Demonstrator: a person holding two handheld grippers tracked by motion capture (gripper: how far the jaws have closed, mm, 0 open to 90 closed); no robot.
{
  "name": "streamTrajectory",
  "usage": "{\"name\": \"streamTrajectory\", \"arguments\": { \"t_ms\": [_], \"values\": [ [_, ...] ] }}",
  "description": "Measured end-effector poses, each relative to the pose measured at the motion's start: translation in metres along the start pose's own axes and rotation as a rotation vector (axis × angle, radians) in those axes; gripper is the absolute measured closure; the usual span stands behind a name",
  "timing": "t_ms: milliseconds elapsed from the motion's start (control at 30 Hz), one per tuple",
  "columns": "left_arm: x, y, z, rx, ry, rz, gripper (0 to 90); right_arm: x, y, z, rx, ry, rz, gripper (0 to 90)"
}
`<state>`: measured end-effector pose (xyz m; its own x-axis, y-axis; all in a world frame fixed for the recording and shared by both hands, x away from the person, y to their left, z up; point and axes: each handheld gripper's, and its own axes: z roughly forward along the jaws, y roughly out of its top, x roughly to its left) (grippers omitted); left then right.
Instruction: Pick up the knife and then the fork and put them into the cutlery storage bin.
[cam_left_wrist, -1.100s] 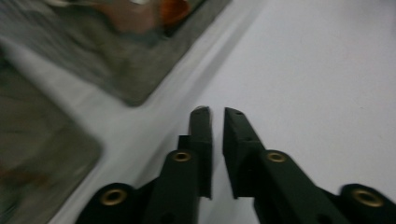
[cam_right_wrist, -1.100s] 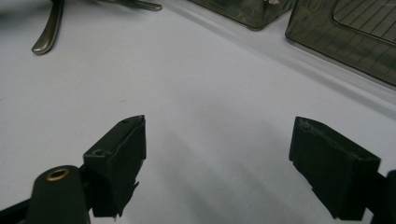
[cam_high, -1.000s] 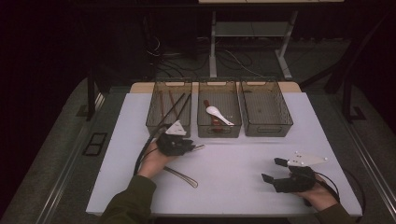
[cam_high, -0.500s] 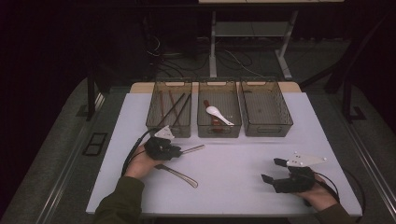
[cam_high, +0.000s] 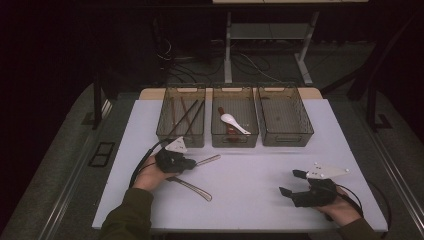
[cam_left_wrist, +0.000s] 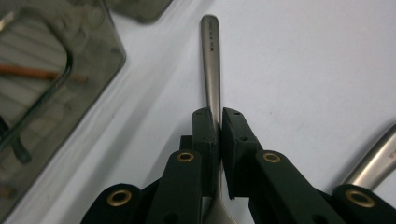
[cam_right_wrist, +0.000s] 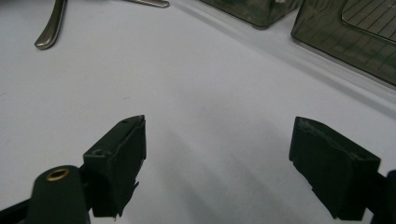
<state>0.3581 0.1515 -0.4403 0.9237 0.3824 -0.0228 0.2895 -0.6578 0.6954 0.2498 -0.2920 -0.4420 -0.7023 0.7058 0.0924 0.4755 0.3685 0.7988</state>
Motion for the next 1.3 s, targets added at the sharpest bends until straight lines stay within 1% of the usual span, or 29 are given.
{"name": "streamTrajectory", "arguments": {
  "t_ms": [167,233,267,367,433,467,500,533,600,700,767,800,867,933,1067,1167,1200,1267,1300],
  "values": [
    [-0.003,0.009,-0.006,-0.038,-0.020,0.022,84.0,-0.001,0.003,-0.002,-0.014,-0.003,-0.008,19.0],
    [-0.005,0.012,-0.008,-0.054,-0.031,0.029,84.0,-0.002,0.005,-0.002,-0.007,-0.003,-0.024,19.0],
    [-0.007,0.014,-0.008,-0.063,-0.038,0.031,84.0,-0.002,0.006,-0.003,-0.008,-0.001,-0.022,19.0],
    [-0.013,0.019,-0.010,-0.089,-0.068,0.054,84.0,-0.004,0.012,-0.004,0.003,0.025,-0.010,19.0],
    [-0.018,0.024,-0.010,-0.107,-0.090,0.064,84.0,-0.005,0.018,-0.006,0.005,0.037,-0.014,19.0],
    [-0.020,0.027,-0.010,-0.113,-0.100,0.076,84.0,-0.005,0.021,-0.006,0.008,0.046,-0.018,19.0],
    [-0.023,0.030,-0.009,-0.118,-0.109,0.085,84.0,-0.006,0.023,-0.006,0.009,0.063,-0.023,19.0],
    [-0.025,0.032,-0.008,-0.128,-0.119,0.093,84.0,-0.006,0.025,-0.006,0.012,0.072,-0.034,19.0],
    [-0.031,0.037,-0.006,-0.137,-0.139,0.106,84.0,-0.007,0.029,-0.003,0.014,0.091,-0.041,19.0],
    [-0.039,0.045,-0.001,-0.139,-0.174,0.133,84.0,-0.007,0.036,0.001,0.022,0.123,-0.051,19.0],
    [-0.044,0.049,0.005,-0.141,-0.197,0.150,84.0,-0.007,0.042,0.003,0.017,0.145,-0.058,19.0],
    [-0.047,0.052,0.007,-0.139,-0.210,0.155,83.9,-0.006,0.045,0.004,0.022,0.154,-0.066,19.0],
    [-0.052,0.057,0.012,-0.134,-0.232,0.179,83.9,-0.006,0.050,0.008,0.034,0.167,-0.085,19.0],
    [-0.059,0.062,0.017,-0.134,-0.252,0.197,84.0,-0.005,0.055,0.014,0.044,0.198,-0.096,19.0],
    [-0.070,0.071,0.026,-0.123,-0.285,0.240,84.0,0.002,0.065,0.030,0.076,0.259,-0.124,19.1],
    [-0.076,0.075,0.031,-0.122,-0.303,0.261,84.0,0.009,0.071,0.041,0.098,0.313,-0.149,19.2],
    [-0.077,0.076,0.032,-0.122,-0.305,0.273,83.9,0.011,0.072,0.045,0.106,0.332,-0.162,20.3],
    [-0.079,0.078,0.033,-0.121,-0.313,0.281,84.0,0.017,0.075,0.053,0.130,0.364,-0.185,24.4],
    [-0.080,0.079,0.033,-0.122,-0.317,0.286,83.9,0.019,0.076,0.057,0.150,0.387,-0.195,28.6]
  ]
}}
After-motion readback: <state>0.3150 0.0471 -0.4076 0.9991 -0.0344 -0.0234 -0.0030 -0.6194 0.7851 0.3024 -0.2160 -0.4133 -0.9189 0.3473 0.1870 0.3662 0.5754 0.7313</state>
